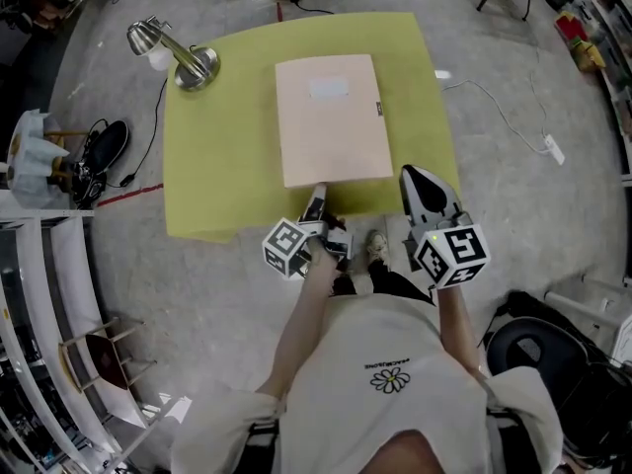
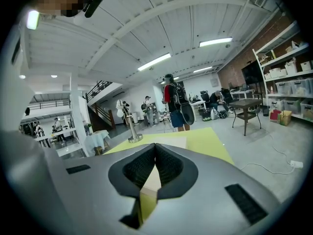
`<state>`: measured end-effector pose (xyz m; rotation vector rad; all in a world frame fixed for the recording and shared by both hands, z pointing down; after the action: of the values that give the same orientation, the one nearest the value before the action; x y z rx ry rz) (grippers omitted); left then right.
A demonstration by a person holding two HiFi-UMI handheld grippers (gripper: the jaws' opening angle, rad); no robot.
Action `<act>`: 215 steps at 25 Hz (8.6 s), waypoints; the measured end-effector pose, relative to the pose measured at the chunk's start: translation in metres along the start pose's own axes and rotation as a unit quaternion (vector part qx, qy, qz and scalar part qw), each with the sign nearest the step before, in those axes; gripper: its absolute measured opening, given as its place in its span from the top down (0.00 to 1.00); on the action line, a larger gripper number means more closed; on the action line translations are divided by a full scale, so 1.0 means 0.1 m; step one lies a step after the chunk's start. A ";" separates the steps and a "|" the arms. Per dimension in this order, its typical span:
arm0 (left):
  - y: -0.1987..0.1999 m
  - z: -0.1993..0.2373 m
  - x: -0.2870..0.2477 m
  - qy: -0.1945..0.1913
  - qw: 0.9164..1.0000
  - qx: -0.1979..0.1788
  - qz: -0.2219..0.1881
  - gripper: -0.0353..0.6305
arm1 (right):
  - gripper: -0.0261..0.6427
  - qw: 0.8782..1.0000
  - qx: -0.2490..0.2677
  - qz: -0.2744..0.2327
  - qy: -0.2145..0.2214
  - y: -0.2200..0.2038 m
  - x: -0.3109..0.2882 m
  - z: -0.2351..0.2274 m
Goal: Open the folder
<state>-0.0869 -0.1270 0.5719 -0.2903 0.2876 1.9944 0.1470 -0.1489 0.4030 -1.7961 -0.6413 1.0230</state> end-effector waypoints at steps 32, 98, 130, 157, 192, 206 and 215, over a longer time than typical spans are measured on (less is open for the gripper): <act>0.01 0.09 -0.07 -0.024 1.000 -0.015 0.005 0.61 | 0.83 0.799 -0.571 0.113 0.149 -1.30 -0.65 -0.46; -0.03 -0.18 0.11 0.070 0.991 -0.108 -0.028 0.85 | 0.94 0.978 -0.185 0.012 0.092 0.16 -0.60 0.39; 0.63 -0.87 2.23 0.175 0.822 -0.363 -0.402 0.91 | 0.94 0.968 0.181 0.004 0.172 0.39 -1.46 2.36; 0.71 -0.23 3.13 0.251 0.779 -0.300 -0.490 0.91 | 0.94 0.832 0.477 0.160 0.231 -1.04 -2.88 3.75; 0.67 -0.77 2.91 0.185 0.740 -0.458 -0.456 0.91 | 0.94 0.869 0.395 -0.049 0.294 0.37 -1.66 3.57; -0.17 -2.28 1.57 0.038 0.632 -0.706 -0.317 0.92 | 0.94 0.933 0.270 -0.234 0.050 1.11 0.17 1.22; -0.70 -2.40 1.04 -0.015 0.627 -0.737 -0.253 0.92 | 0.94 0.966 0.163 -0.184 -0.075 0.61 0.64 0.26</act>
<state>-0.0490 -0.0880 0.3064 -1.1863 -1.4262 1.1852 0.1575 -0.1129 0.3190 -1.2651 -0.8134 0.9487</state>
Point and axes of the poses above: the fingertips, and each gripper's own axes: x backward along the fingers, z to its left, y out of its top, the point moved 9 cm from there along x, backward along the fingers, and after that the axes turned 8 degrees about z, right-handed, at the moved point
